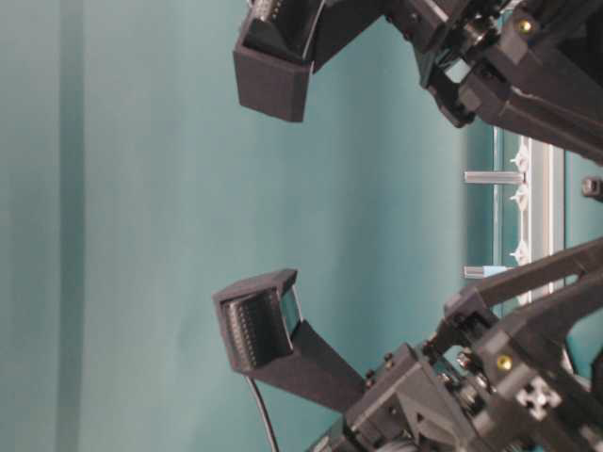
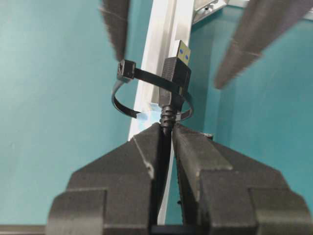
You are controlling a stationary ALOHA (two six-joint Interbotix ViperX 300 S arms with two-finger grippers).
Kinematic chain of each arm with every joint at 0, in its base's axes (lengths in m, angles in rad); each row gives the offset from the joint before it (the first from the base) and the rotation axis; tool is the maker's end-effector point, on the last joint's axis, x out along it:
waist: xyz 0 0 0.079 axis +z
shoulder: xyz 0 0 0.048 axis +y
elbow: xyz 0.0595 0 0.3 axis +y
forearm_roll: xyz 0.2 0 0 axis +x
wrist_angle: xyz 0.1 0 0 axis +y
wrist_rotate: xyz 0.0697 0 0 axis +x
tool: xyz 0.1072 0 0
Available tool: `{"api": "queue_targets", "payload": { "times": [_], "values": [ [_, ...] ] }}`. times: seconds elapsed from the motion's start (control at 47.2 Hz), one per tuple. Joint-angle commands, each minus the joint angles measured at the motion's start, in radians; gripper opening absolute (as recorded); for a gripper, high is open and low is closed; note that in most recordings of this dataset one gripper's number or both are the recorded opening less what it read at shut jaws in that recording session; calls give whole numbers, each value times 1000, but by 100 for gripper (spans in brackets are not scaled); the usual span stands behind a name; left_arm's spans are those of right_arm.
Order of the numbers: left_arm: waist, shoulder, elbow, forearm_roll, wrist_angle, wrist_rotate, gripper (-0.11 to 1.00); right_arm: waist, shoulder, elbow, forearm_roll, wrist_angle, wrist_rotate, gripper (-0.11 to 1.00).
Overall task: Insert the wire through the string loop located in the center.
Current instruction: 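Move the open left gripper toward the plug emerging from the loop, then close the left gripper on the USB plug beyond the loop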
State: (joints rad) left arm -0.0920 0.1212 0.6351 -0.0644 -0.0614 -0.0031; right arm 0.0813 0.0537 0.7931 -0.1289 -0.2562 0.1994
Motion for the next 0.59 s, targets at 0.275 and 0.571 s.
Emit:
{"api": "queue_targets", "payload": {
  "times": [0.275, 0.571],
  "values": [
    [26, -8, -17, 5, -6, 12, 80, -3, -12, -20, 0, -9, -2, 10],
    [21, -6, -8, 5, -6, 11, 80, -2, -12, -20, -2, -8, -2, 10]
  ]
}}
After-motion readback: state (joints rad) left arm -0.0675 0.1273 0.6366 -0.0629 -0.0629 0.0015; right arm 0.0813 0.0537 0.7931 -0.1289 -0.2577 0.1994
